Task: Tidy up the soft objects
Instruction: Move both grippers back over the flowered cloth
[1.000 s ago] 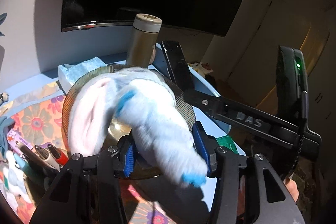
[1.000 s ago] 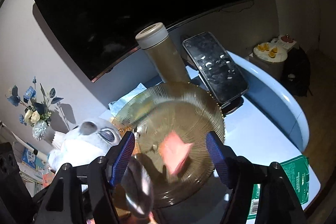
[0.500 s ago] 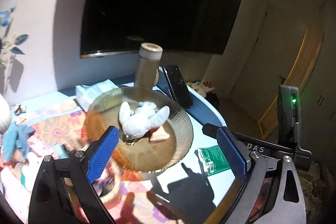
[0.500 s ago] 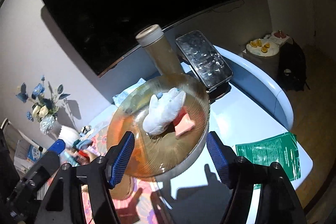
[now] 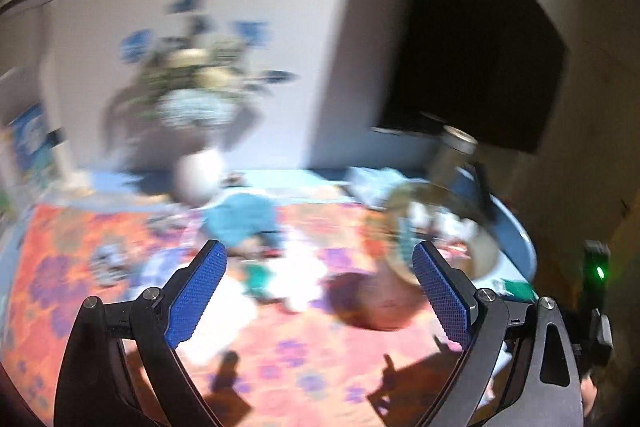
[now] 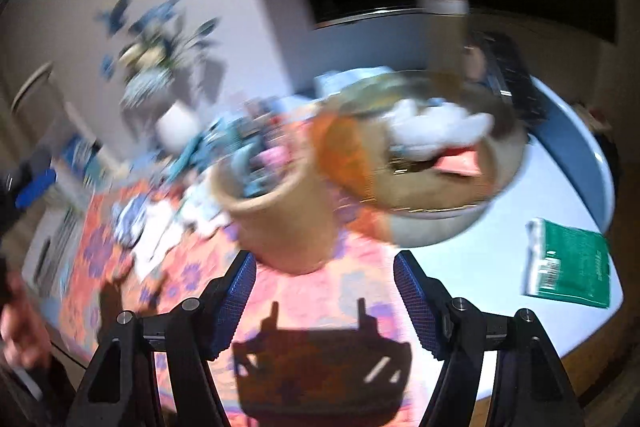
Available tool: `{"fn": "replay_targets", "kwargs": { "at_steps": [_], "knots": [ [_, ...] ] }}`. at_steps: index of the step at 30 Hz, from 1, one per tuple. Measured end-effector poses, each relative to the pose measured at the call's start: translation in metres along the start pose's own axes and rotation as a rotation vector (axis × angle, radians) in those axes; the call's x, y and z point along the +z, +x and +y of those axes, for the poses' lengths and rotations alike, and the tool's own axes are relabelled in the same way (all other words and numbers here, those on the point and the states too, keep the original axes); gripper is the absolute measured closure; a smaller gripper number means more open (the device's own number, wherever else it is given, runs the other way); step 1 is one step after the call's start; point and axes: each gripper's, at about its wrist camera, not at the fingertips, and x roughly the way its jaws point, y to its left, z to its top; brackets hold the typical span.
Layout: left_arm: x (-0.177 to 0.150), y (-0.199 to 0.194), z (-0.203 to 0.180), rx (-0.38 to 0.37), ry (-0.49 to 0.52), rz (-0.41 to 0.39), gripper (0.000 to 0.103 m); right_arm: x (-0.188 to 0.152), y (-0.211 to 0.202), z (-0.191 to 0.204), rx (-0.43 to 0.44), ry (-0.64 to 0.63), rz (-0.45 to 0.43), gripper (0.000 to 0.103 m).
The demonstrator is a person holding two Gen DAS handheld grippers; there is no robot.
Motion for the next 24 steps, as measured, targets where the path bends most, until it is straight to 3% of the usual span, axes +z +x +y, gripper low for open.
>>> {"fn": "replay_targets", "kwargs": {
  "at_steps": [6,11,24],
  "knots": [
    [-0.001,-0.024,0.079,0.141,-0.093,-0.039,0.009,-0.002,0.018,0.065,0.061,-0.131,0.028,0.033],
    [-0.014,-0.013,0.119,0.203,-0.124,-0.005,0.009,-0.005,0.050,0.111,0.082,-0.220,0.081,0.033],
    [-0.061,0.090,0.167,0.158,-0.130,0.222,0.009,-0.007,0.134,0.186,0.248,-0.265,0.202,0.033]
  ]
}}
